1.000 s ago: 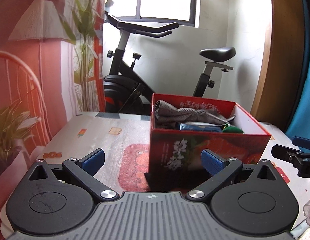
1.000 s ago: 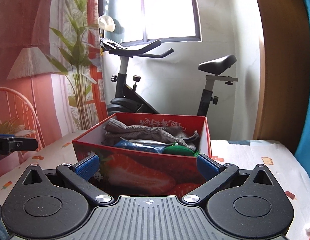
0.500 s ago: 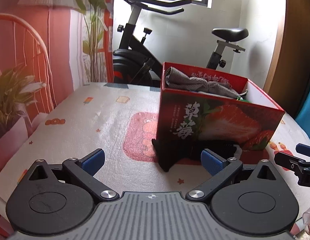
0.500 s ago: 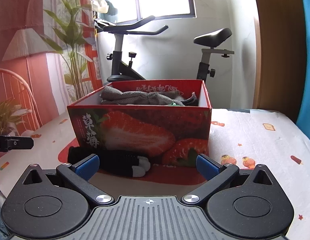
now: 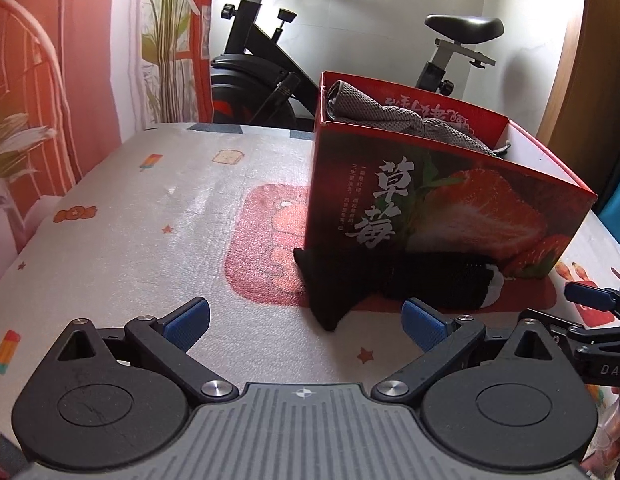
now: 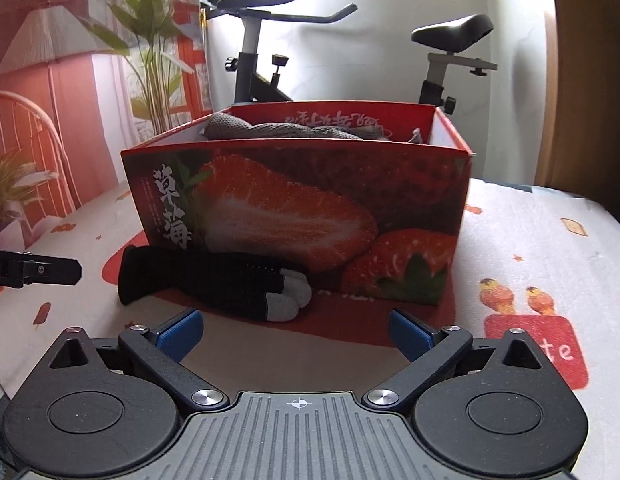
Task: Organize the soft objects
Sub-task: 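Move both grippers down to the black gloves beside the box, then close both grippers on the black gloves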
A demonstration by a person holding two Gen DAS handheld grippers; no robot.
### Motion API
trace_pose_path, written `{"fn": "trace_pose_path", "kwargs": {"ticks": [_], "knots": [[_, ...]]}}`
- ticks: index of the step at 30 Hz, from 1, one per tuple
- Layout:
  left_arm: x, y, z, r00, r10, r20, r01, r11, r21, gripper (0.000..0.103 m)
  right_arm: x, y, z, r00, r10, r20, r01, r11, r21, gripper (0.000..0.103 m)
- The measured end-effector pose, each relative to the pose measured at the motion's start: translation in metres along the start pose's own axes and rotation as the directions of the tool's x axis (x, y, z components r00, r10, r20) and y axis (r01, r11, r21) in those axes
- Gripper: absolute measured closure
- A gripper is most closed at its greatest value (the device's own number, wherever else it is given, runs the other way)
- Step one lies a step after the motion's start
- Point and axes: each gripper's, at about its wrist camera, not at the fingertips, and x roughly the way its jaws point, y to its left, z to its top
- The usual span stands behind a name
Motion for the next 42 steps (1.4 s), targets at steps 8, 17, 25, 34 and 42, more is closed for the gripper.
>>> {"fn": "trace_pose_path", "kwargs": {"ticks": [8, 17, 25, 34, 42], "knots": [[0.047, 0.004, 0.018, 0.998, -0.053, -0.023, 0.052, 0.998, -0.028, 0.0, 0.049, 0.001, 0.019, 0.996, 0.066, -0.059, -0.066, 0.998, 0.016, 0.019], [0.084, 0.016, 0.024, 0.992, -0.12, -0.04, 0.113, 0.983, -0.145, 0.002, 0.084, -0.01, 0.025, 0.989, 0.094, -0.117, -0.078, 0.987, 0.138, 0.02], [0.088, 0.01, 0.023, 0.982, -0.185, -0.041, 0.176, 0.972, -0.159, 0.042, 0.085, -0.009, 0.021, 0.988, 0.1, -0.119, -0.085, 0.988, 0.128, 0.056], [0.072, -0.001, 0.011, 0.983, -0.18, -0.046, 0.174, 0.977, -0.122, 0.061, 0.075, -0.007, 0.015, 0.984, 0.109, -0.138, -0.092, 0.988, 0.127, 0.086], [0.055, -0.003, -0.004, 0.978, -0.201, -0.054, 0.193, 0.974, -0.122, 0.064, 0.057, -0.008, 0.005, 0.982, 0.13, -0.14, -0.107, 0.981, 0.164, 0.091]]}}
